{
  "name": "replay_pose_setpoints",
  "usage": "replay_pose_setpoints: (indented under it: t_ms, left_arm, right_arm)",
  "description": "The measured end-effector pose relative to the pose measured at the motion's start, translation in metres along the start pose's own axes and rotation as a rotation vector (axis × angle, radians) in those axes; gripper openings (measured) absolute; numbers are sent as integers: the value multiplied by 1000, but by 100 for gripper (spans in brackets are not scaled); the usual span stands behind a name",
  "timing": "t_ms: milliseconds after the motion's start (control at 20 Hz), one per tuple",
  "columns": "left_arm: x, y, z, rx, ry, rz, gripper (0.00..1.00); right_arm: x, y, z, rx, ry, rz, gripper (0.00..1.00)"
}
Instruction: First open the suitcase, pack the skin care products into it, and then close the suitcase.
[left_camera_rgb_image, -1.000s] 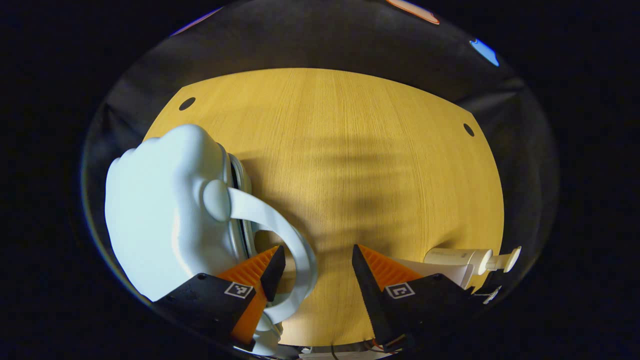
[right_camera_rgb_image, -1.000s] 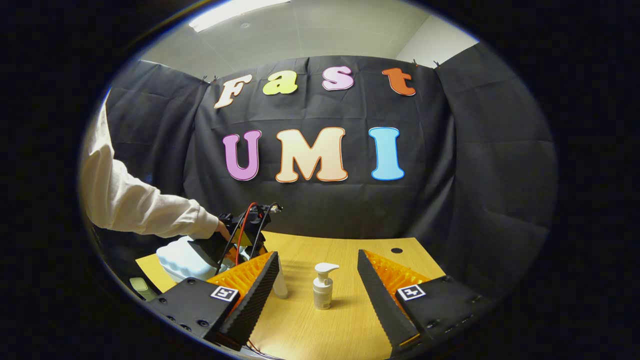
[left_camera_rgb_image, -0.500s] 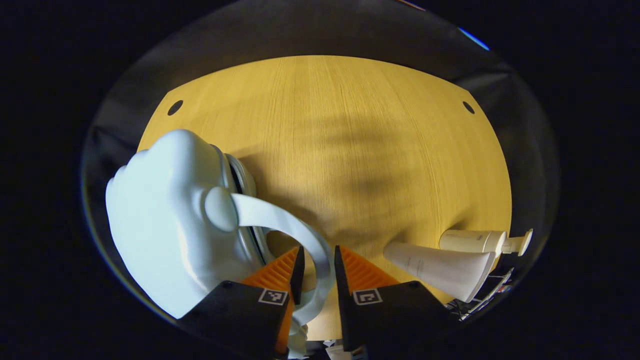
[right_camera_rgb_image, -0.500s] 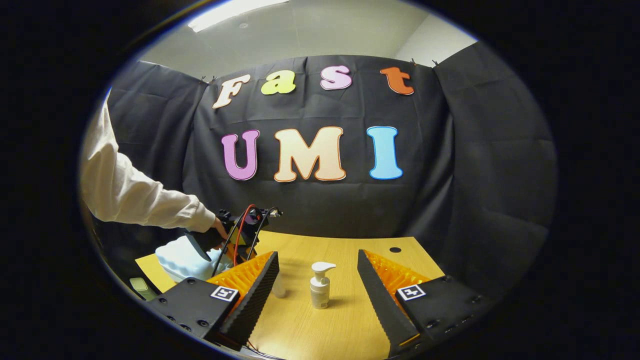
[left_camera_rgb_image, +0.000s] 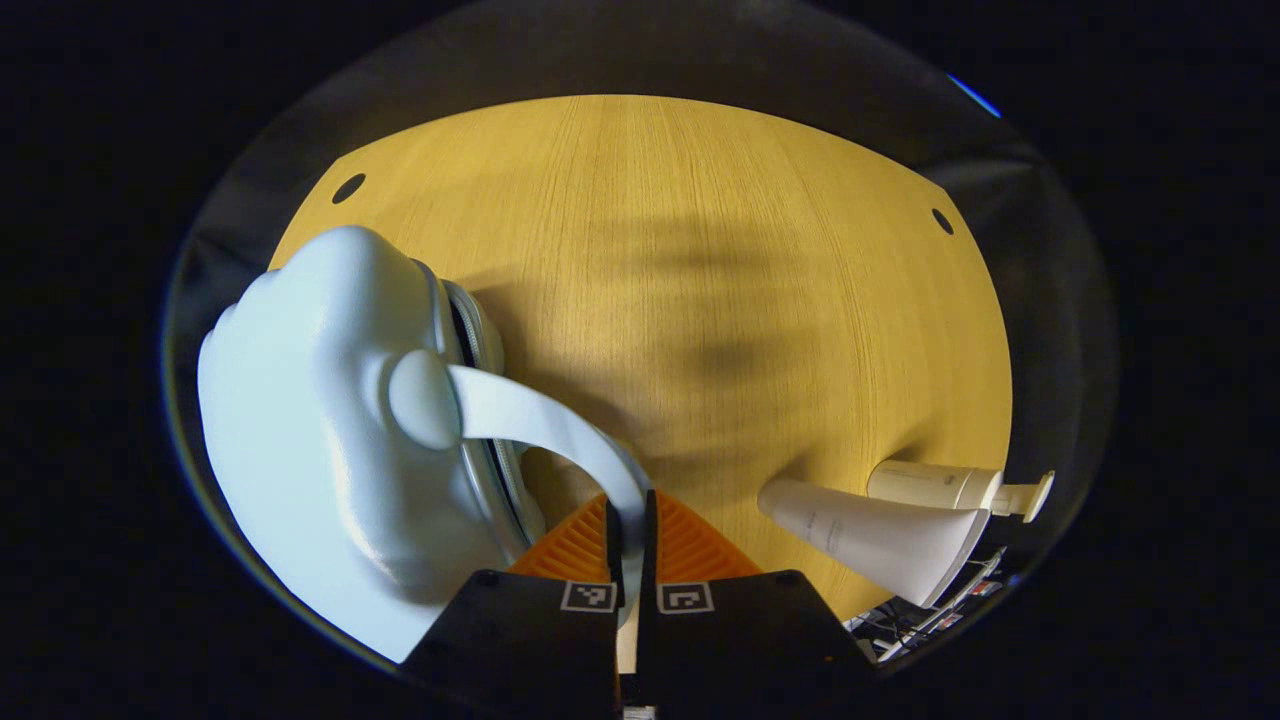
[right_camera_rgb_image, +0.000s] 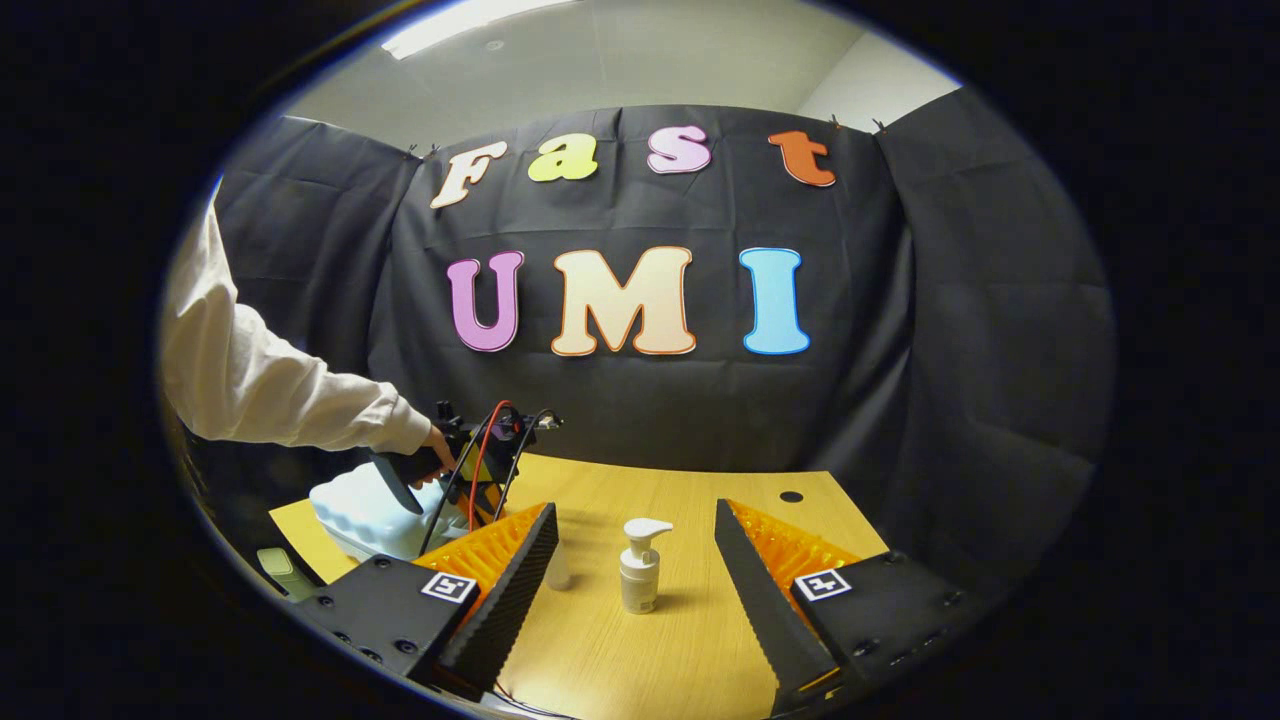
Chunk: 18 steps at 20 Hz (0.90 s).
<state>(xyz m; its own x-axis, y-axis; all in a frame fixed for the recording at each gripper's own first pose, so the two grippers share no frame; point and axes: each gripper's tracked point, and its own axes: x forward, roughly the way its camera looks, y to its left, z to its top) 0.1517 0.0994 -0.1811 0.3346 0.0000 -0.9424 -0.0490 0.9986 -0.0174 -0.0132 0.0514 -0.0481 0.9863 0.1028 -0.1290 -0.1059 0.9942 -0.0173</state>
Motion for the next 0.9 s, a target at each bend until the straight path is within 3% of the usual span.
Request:
replay_pose_setpoints:
  t_ms: [150, 550, 750, 900]
  left_arm:
    - [-20, -9, -3, -23, 9, -67, 0]
    - [-121, -7, 10, -55, -201, -211, 0]
    - [-194, 27, 18, -105, -339, -235, 0]
    - [-247, 79, 17, -163, -434, -230, 0]
  right_arm:
    - [-2, 4, 0, -14, 1, 13, 99]
    - [8, 14, 13, 20, -12, 56, 99]
    - [21, 20, 24, 36, -31, 85, 99]
    - [31, 31, 32, 42, -38, 114, 99]
